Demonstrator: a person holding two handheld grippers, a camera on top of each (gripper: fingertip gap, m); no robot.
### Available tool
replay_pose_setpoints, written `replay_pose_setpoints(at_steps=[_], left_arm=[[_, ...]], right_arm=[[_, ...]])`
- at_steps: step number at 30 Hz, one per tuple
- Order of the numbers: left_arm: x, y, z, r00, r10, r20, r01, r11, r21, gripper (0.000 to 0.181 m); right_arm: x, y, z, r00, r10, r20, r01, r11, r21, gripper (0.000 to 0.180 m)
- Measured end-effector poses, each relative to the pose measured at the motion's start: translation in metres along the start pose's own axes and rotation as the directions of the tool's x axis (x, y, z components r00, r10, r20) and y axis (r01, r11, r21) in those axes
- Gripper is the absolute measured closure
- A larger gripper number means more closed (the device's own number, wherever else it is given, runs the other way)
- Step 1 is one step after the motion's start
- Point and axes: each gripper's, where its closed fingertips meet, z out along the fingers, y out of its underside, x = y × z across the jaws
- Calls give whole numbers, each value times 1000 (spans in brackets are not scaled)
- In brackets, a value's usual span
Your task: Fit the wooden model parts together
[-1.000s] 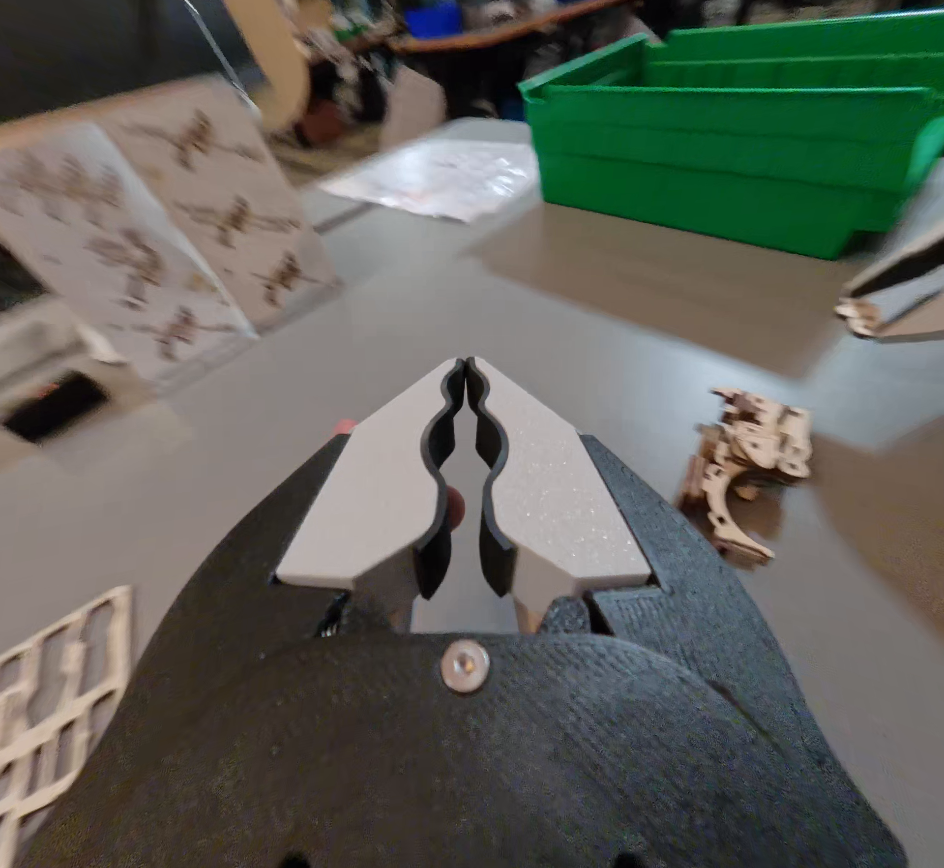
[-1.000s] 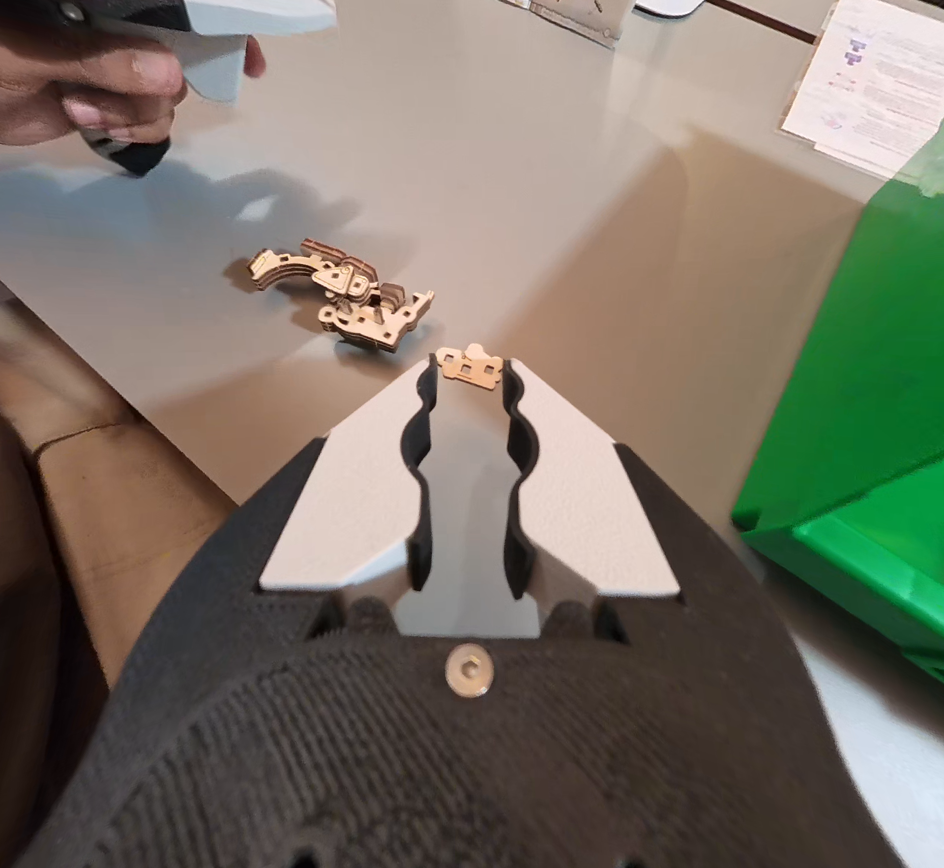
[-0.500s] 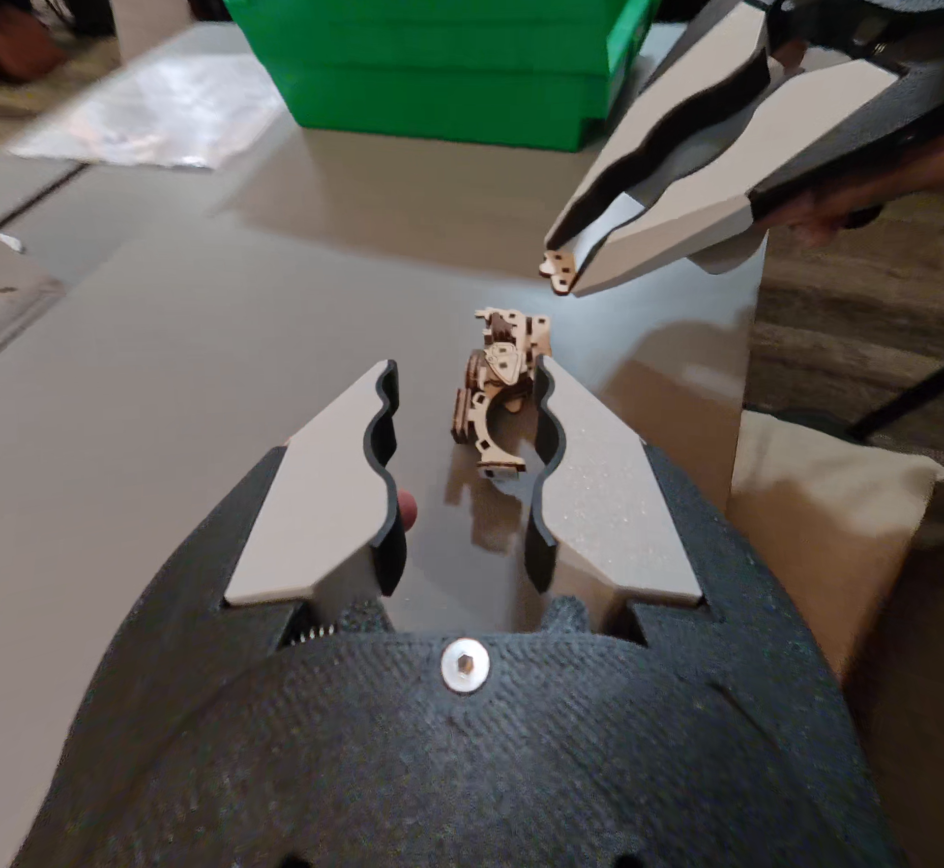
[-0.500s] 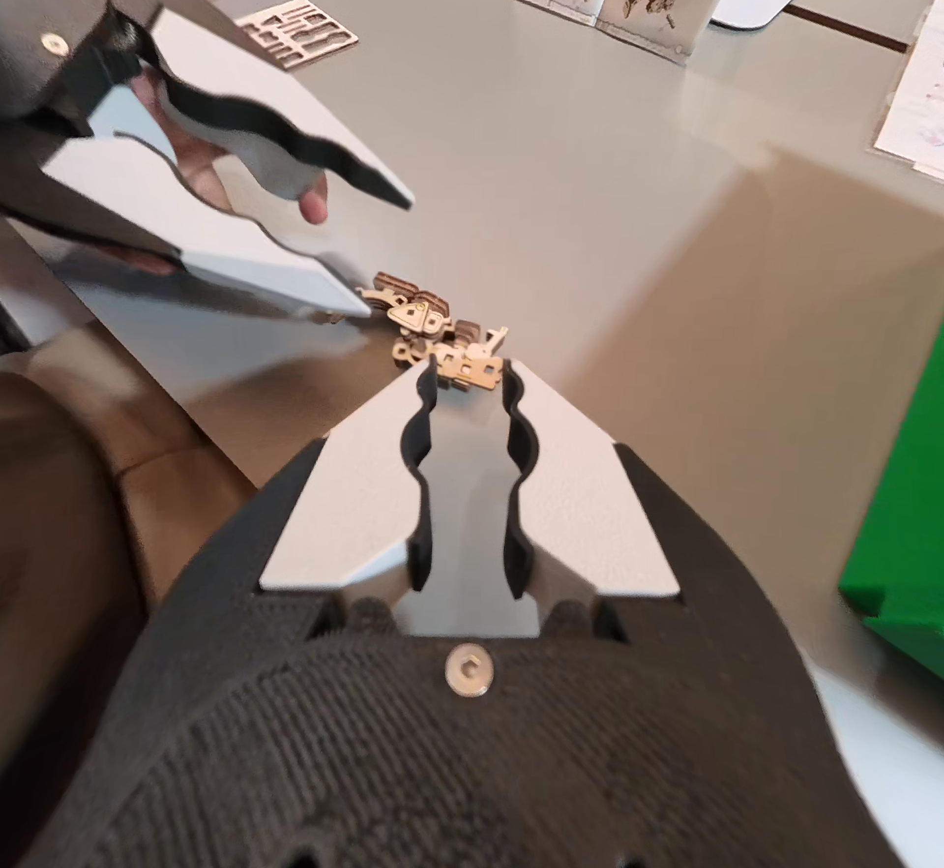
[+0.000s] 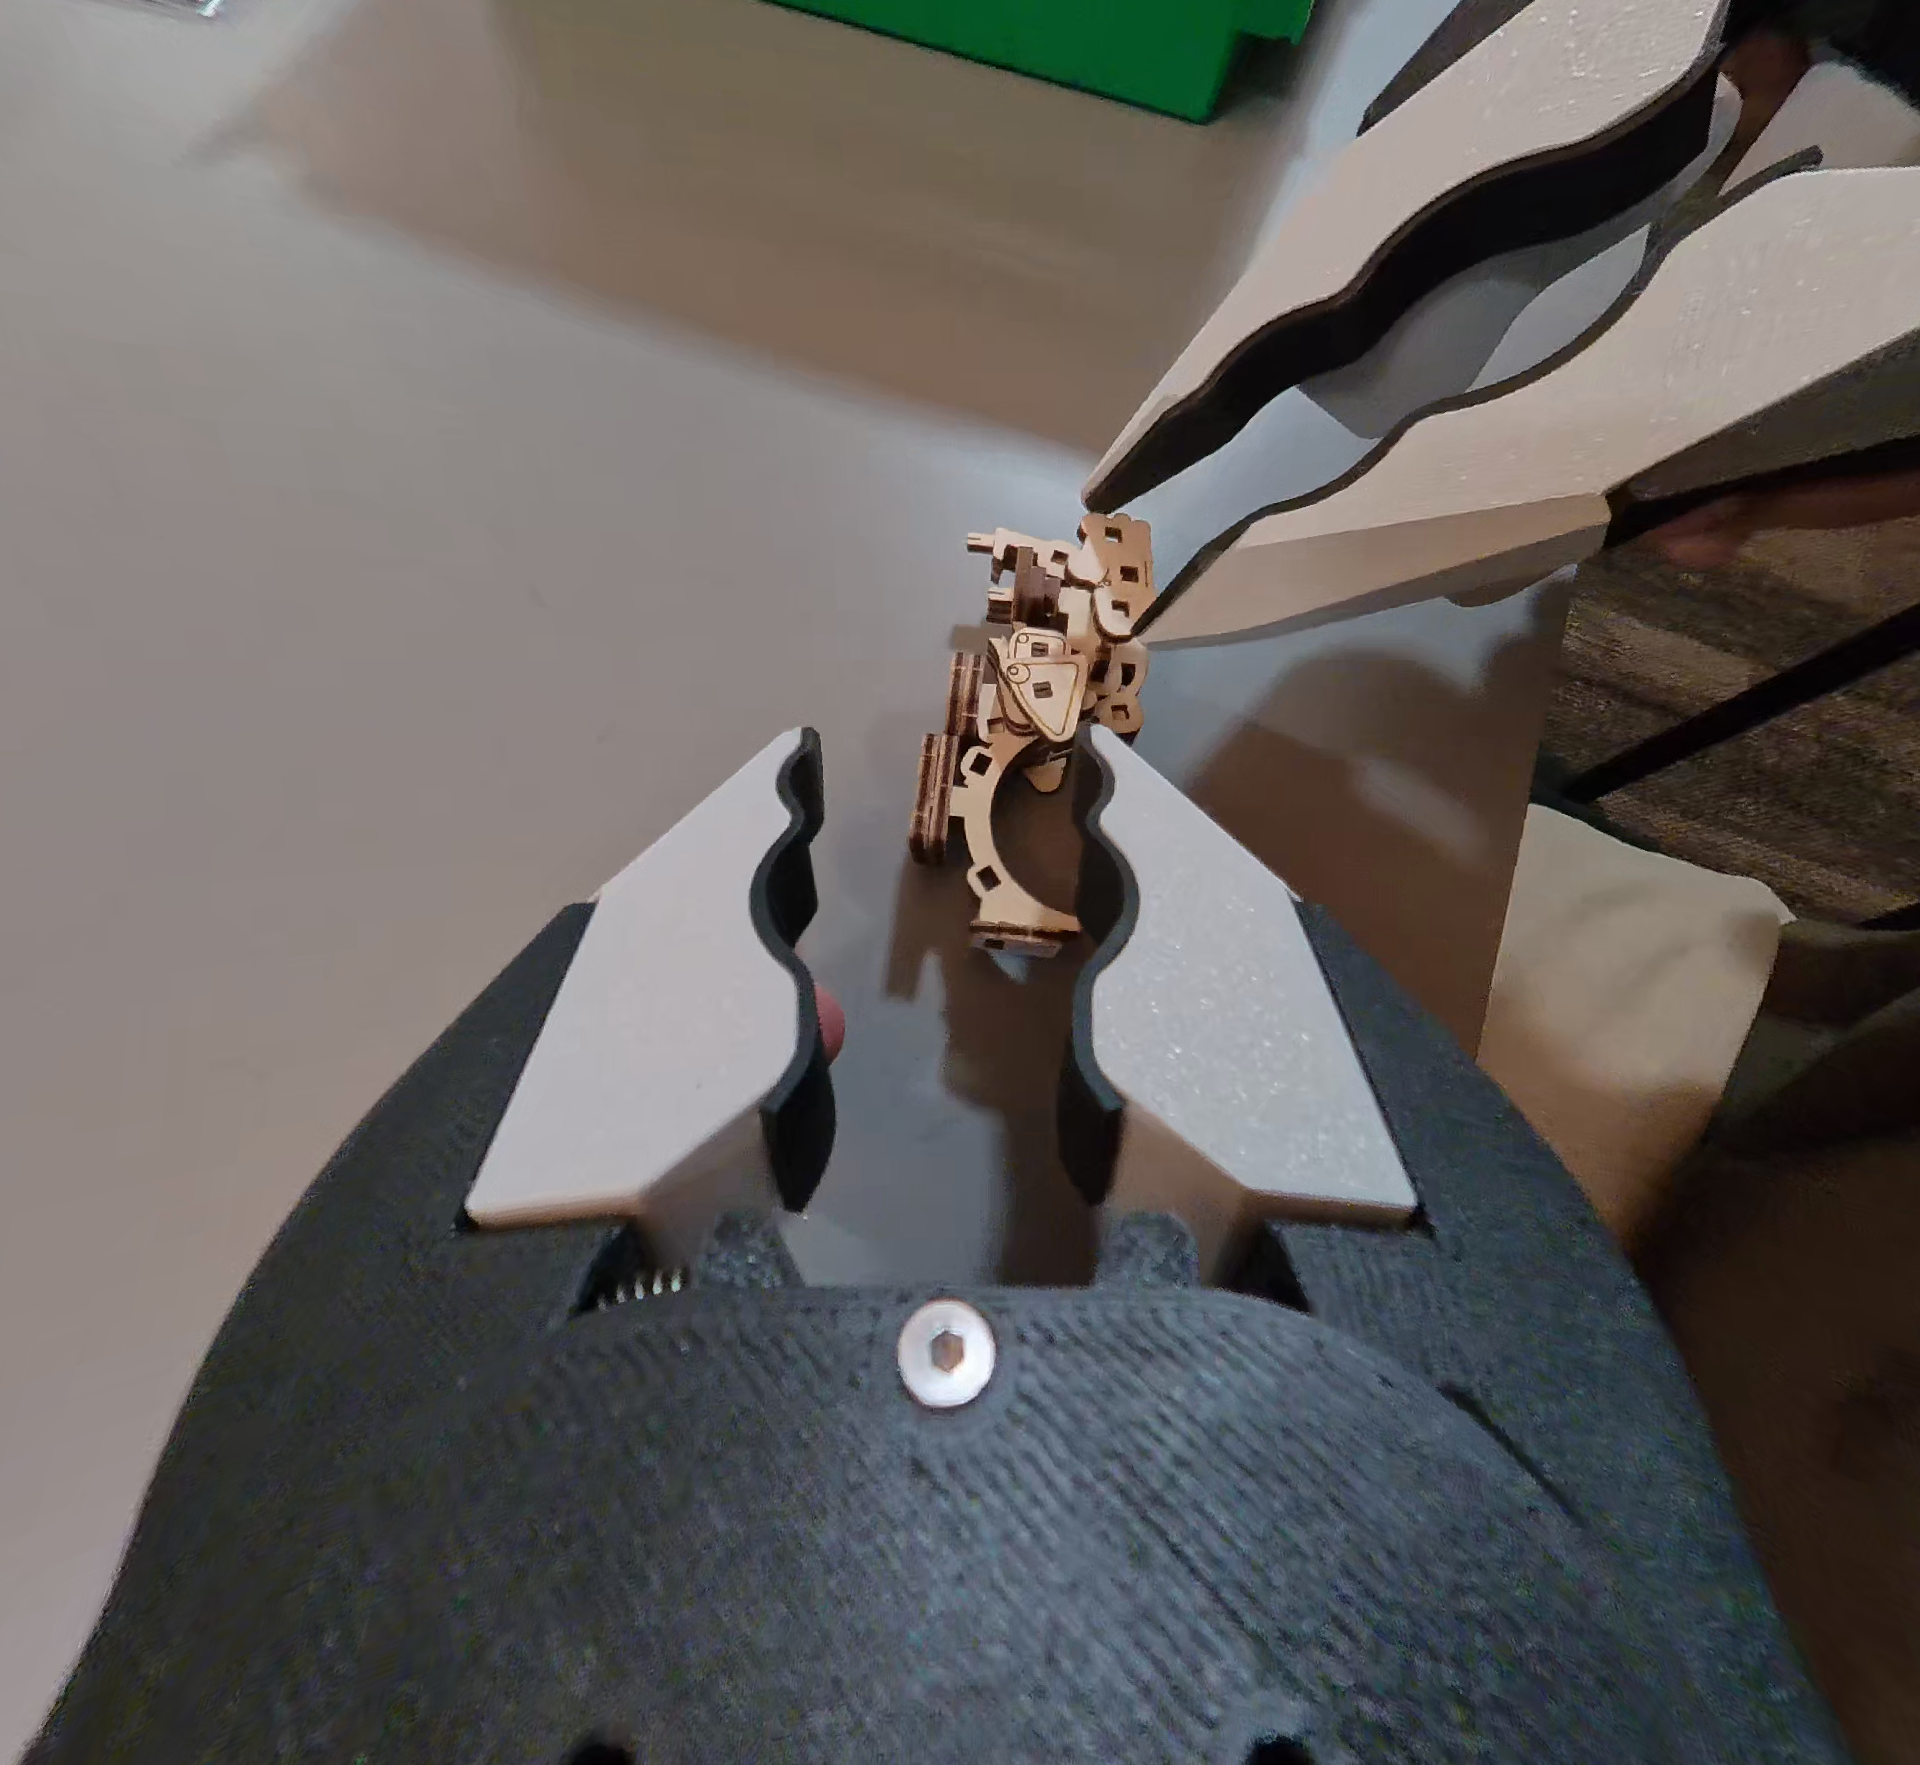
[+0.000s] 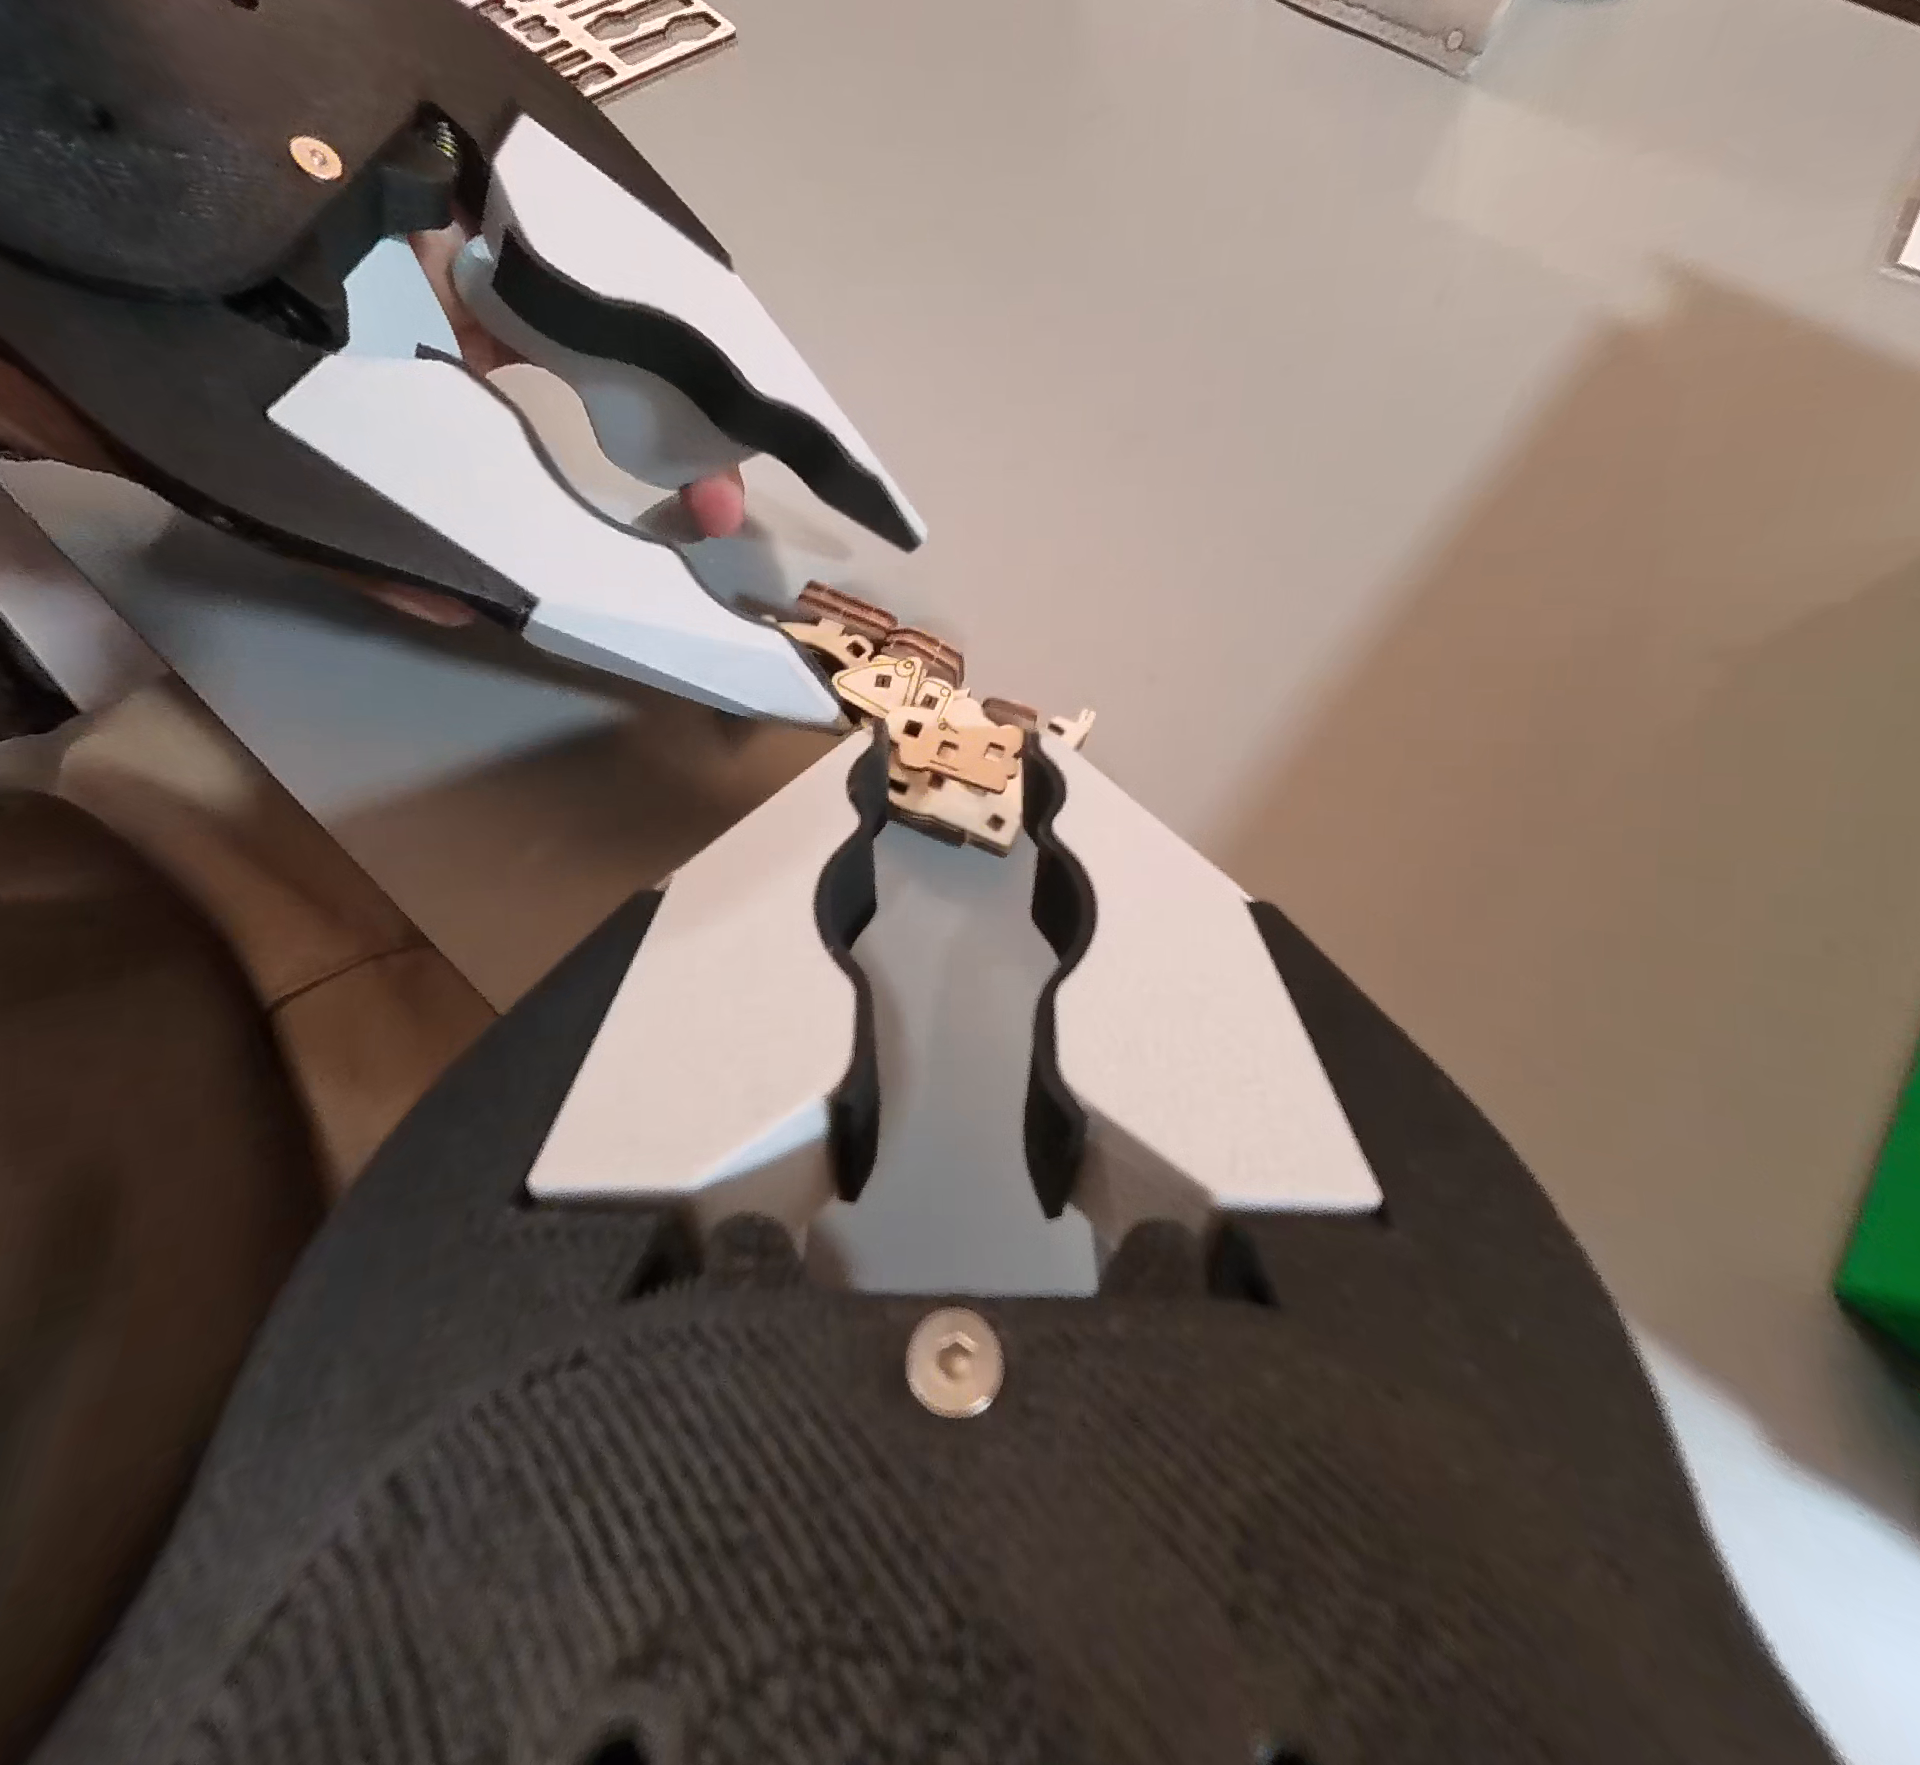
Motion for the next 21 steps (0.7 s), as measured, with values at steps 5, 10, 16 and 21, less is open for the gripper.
replay_pose_setpoints(at_steps=[5,10,16,21], left_arm=[[2,2,2,1000,12,-4,-12,1000,-19,140],[3,3,3,1000,23,-6,-23,999,-26,142],[5,4,3,1000,3,-30,-4,1000,-30,144],[11,6,3,997,-29,-66,26,999,-42,144]], right_arm=[[-1,4,2,1000,7,13,-6,1000,-19,155],[0,6,2,1000,11,2,-11,999,-35,155],[-1,5,3,1000,17,-14,-17,999,-40,155],[-1,5,3,1000,27,-16,-27,999,-40,155]])
